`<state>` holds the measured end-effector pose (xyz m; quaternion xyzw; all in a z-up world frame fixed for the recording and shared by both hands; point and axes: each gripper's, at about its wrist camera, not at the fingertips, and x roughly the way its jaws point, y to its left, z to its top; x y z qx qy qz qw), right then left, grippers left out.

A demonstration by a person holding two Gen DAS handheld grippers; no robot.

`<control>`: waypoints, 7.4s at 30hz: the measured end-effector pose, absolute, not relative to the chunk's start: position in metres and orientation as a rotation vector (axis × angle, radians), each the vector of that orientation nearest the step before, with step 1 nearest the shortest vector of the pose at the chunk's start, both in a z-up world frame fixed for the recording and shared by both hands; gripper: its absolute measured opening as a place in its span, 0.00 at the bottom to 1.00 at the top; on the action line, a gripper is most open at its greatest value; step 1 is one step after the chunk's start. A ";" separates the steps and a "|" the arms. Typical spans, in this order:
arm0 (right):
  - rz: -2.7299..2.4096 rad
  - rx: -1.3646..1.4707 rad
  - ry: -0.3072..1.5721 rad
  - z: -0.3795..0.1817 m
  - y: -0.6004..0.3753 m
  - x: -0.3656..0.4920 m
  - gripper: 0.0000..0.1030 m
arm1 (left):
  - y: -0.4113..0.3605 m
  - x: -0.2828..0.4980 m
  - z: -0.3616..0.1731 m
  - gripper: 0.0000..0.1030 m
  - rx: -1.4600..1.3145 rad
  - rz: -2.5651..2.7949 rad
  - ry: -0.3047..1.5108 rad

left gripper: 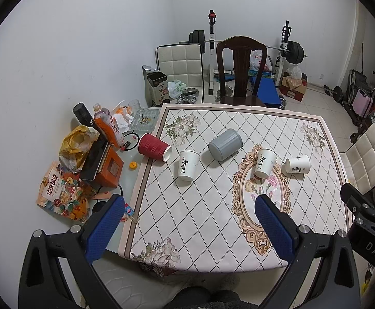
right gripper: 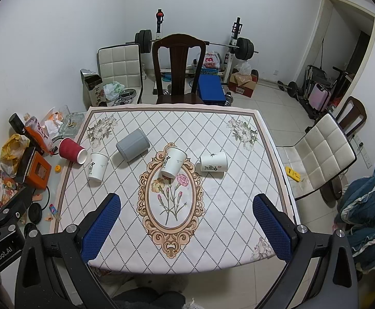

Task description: Flip cup upright

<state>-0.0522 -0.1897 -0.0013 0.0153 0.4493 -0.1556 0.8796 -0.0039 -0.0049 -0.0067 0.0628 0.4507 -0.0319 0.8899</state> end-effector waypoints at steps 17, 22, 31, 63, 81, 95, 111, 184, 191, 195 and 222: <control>-0.324 0.035 0.935 -0.001 -0.191 -0.052 1.00 | -0.003 -0.003 -0.005 1.00 0.128 -0.069 0.933; -0.323 0.035 0.935 -0.002 -0.193 -0.051 1.00 | -0.003 -0.004 -0.005 1.00 0.128 -0.069 0.933; -0.311 0.036 0.941 -0.001 -0.191 -0.052 1.00 | -0.001 -0.002 -0.004 1.00 0.120 -0.067 0.936; -0.454 0.173 1.484 -0.289 -0.289 0.117 1.00 | -0.066 0.195 -0.219 1.00 0.354 -0.068 1.243; -0.565 0.253 1.581 -0.337 -0.318 0.171 1.00 | -0.146 0.309 -0.303 0.99 0.757 -0.408 1.245; -0.581 0.251 1.605 -0.352 -0.336 0.182 1.00 | -0.162 0.325 -0.345 0.81 0.801 -0.447 1.266; -0.590 0.233 1.584 -0.333 -0.339 0.172 1.00 | -0.149 0.310 -0.313 0.81 0.687 -0.395 1.237; -0.495 0.168 1.561 -0.331 -0.388 0.045 1.00 | -0.127 0.100 -0.307 0.97 0.140 -0.073 1.578; -0.480 0.190 1.540 -0.319 -0.384 0.040 1.00 | -0.117 0.086 -0.262 0.97 0.152 -0.070 1.514; -0.476 0.198 1.527 -0.308 -0.377 0.039 1.00 | -0.111 0.081 -0.238 0.97 0.140 -0.076 1.483; -0.220 0.050 1.506 -0.297 -0.156 0.102 1.00 | 0.082 0.091 -0.281 0.97 0.139 0.094 1.459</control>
